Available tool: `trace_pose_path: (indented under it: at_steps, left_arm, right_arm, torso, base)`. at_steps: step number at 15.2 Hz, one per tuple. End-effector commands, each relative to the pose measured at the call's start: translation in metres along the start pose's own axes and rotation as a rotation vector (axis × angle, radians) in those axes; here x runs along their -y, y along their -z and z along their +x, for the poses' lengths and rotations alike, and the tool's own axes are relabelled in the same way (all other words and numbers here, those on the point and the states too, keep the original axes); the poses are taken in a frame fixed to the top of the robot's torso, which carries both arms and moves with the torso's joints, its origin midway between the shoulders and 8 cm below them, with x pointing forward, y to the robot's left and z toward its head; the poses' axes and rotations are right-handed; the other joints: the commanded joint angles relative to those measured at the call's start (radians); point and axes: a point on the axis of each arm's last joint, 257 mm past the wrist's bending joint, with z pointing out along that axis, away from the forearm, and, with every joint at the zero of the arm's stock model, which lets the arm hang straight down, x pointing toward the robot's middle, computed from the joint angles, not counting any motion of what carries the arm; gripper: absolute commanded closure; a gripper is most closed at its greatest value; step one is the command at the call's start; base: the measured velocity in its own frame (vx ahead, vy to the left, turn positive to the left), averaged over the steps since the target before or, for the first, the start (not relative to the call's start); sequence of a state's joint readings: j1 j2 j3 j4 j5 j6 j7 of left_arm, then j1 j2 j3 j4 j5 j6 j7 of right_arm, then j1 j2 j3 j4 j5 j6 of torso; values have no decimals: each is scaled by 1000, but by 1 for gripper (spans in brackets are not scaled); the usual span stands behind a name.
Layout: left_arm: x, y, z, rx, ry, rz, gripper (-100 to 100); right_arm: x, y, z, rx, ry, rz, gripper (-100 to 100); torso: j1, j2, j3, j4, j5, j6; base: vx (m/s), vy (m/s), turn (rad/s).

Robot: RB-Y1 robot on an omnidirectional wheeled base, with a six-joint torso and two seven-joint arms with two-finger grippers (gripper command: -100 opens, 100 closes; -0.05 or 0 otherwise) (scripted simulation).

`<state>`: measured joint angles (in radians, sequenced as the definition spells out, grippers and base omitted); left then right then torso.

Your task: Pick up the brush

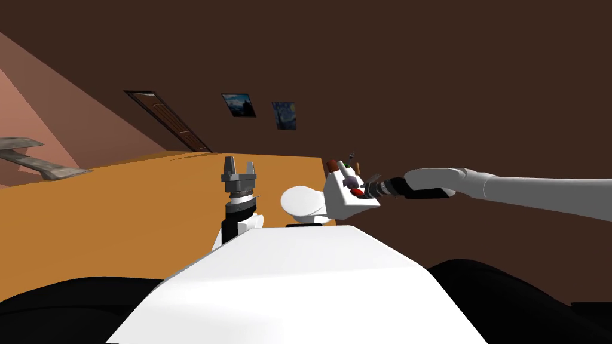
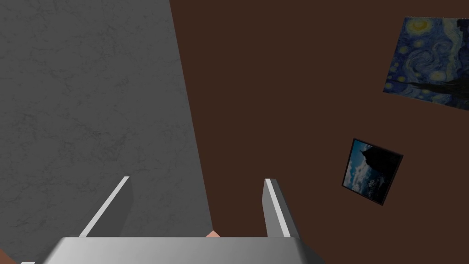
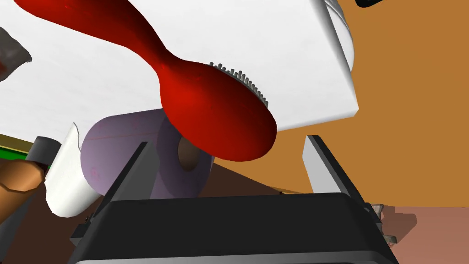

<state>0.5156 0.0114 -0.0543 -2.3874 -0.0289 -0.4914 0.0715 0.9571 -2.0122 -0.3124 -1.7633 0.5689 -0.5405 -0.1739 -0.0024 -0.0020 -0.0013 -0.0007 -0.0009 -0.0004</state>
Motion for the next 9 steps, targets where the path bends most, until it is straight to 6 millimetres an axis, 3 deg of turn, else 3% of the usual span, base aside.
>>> trace_pose_path:
  at_steps: [1, 9]
  left_arm:
    - [0, 0, 0, 0, 0, 0, 0]
    - [0, 0, 0, 0, 0, 0, 0]
  right_arm:
    - [1, -2, 1, -30, 26, -7, -100]
    - [5, -10, 11, -165, 130, -43, -100]
  torso:
    - [0, 0, 0, 0, 0, 0]
    - [0, 0, 0, 0, 0, 0]
  base:
    - [-4, -15, -12]
    - [-3, -18, -10]
